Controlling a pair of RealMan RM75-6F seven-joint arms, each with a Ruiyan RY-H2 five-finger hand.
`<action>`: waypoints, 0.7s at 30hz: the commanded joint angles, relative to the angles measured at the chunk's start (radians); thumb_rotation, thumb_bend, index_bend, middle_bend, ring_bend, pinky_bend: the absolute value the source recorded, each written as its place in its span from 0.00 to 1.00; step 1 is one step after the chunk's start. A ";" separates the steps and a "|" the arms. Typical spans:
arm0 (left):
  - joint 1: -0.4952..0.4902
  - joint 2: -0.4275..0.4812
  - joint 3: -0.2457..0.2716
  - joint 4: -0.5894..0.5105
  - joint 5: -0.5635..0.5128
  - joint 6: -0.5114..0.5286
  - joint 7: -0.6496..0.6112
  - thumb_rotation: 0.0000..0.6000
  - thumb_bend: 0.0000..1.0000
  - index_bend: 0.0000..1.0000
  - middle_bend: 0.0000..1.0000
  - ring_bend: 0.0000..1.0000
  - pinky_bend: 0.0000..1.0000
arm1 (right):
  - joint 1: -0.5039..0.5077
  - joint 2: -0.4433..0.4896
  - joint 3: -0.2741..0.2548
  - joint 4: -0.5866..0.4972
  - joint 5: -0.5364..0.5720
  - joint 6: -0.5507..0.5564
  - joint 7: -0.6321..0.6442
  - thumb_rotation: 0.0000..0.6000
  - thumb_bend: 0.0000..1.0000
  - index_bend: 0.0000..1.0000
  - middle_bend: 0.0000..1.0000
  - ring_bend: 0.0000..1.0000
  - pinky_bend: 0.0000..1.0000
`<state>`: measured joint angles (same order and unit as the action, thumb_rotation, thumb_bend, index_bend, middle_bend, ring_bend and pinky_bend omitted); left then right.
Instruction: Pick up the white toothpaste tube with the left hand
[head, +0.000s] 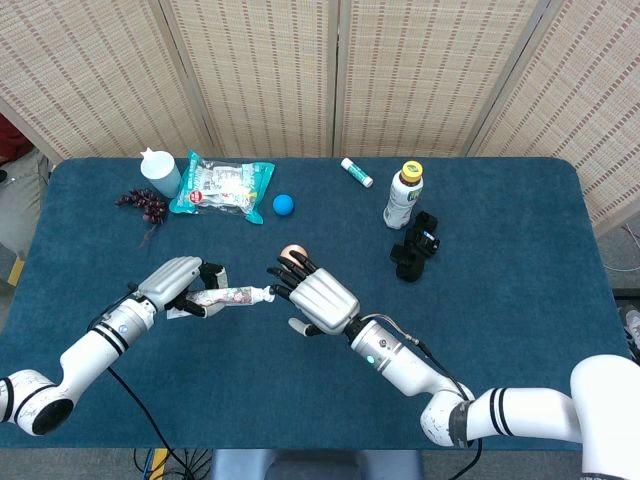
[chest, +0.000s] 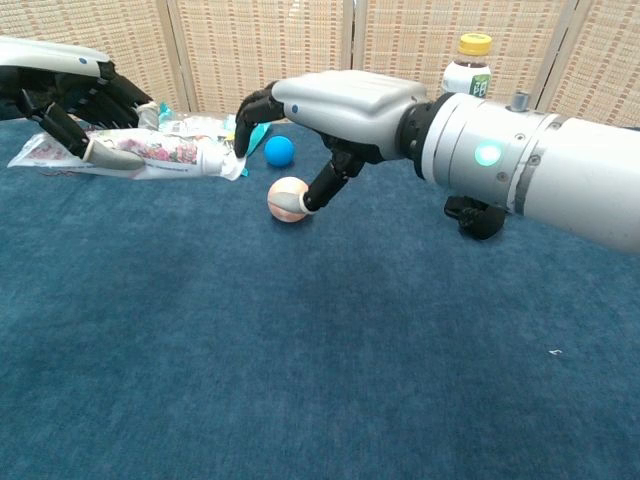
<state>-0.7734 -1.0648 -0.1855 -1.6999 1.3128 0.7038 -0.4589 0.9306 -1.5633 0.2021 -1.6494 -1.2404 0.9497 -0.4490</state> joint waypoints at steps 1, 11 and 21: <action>0.000 0.003 0.000 -0.002 0.001 0.000 -0.006 1.00 0.45 0.63 0.70 0.50 0.35 | -0.001 -0.002 -0.001 0.003 0.001 0.001 0.002 0.83 0.29 0.31 0.14 0.00 0.06; 0.005 0.020 -0.005 -0.013 0.017 0.007 -0.042 1.00 0.45 0.63 0.71 0.50 0.35 | 0.003 -0.019 -0.003 0.030 0.002 -0.003 0.015 0.83 0.29 0.31 0.14 0.00 0.06; 0.004 0.039 -0.003 -0.037 0.040 0.006 -0.068 1.00 0.45 0.63 0.71 0.50 0.35 | 0.007 -0.037 -0.002 0.066 0.004 -0.007 0.030 0.83 0.29 0.31 0.14 0.00 0.06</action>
<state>-0.7695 -1.0265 -0.1880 -1.7356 1.3518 0.7101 -0.5257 0.9373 -1.5987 0.2000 -1.5850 -1.2369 0.9433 -0.4207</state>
